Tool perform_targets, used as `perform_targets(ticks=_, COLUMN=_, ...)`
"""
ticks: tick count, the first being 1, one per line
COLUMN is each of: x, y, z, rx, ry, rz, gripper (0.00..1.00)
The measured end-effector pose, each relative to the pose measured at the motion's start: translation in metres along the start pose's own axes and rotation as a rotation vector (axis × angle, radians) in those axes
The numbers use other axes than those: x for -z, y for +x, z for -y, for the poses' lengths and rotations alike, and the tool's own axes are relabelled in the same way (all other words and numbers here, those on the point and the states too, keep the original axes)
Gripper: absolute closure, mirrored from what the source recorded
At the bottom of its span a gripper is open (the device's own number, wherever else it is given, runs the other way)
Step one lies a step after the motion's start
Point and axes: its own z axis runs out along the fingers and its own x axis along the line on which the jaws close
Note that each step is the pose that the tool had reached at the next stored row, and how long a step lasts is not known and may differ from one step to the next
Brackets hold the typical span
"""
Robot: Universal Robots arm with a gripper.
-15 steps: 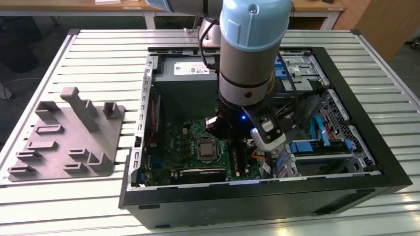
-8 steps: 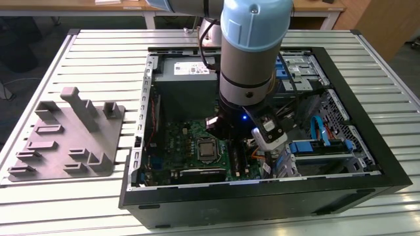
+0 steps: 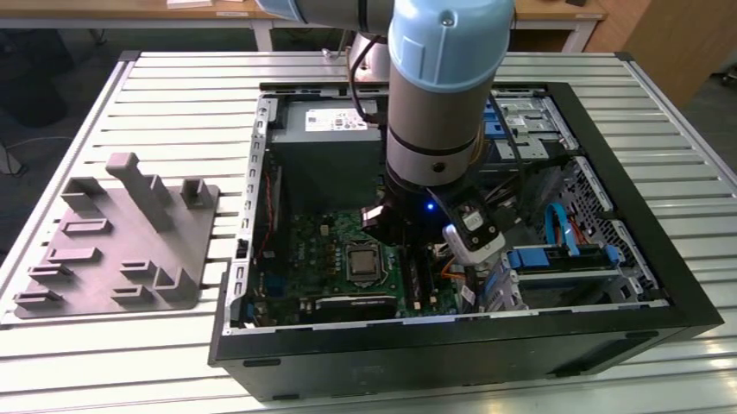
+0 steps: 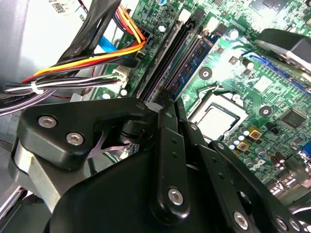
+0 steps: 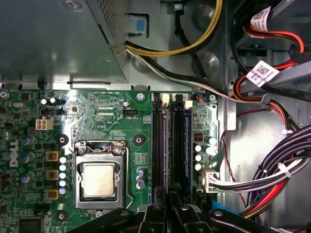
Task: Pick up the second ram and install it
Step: 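Insert the second ram into the second slot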
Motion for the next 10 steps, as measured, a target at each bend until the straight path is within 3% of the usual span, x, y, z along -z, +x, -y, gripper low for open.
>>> perform_targets(ticks=10, x=-0.0008, y=0.0001, z=-0.0007, rx=0.001, ry=-0.0002, rz=0.0001, gripper=0.86)
